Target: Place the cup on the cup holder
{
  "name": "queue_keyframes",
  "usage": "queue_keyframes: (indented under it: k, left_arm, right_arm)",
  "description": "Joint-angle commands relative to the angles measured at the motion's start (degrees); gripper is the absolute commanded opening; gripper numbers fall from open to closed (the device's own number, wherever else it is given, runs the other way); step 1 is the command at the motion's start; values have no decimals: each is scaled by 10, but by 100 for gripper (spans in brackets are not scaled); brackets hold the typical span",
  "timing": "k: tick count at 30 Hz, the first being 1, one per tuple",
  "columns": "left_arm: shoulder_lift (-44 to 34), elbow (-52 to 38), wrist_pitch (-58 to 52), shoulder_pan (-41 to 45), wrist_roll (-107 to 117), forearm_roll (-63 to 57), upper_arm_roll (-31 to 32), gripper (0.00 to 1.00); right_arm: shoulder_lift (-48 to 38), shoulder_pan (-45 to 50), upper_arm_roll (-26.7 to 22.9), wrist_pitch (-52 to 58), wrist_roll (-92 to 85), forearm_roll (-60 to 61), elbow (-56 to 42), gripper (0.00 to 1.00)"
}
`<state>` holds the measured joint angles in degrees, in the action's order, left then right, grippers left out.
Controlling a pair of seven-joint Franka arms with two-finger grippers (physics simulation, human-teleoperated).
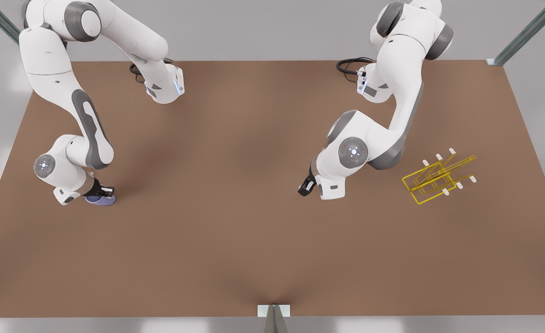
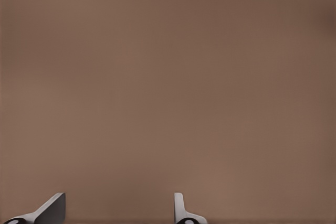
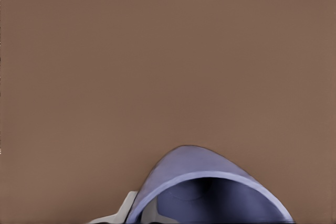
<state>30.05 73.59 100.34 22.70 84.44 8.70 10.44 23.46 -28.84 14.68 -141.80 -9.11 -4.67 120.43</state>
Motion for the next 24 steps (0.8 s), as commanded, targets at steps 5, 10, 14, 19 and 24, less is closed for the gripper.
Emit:
queue_keyframes:
  k: [5, 10, 14, 19, 24]
  left_arm:
    - [-3, -1, -2, 0, -1, 0, 0, 100]
    - [-9, -4, -7, -1, -1, -10, -1, 100]
    - [-12, -5, -9, -7, 0, -13, -2, 100]
    - [-21, -4, -21, -13, 0, -23, -2, 100]
    - [-21, -5, -40, -16, -9, -47, -2, 100]
  right_arm:
    - [-11, 1, 1, 13, 6, -4, -3, 21]
    - [-46, 11, 15, 101, 30, -4, -37, 21]
    - [-34, 55, 45, 242, 127, -3, -168, 21]
    - [27, 135, 45, 271, 240, 4, -282, 21]
    - [77, 258, 46, 267, 465, 8, -339, 21]
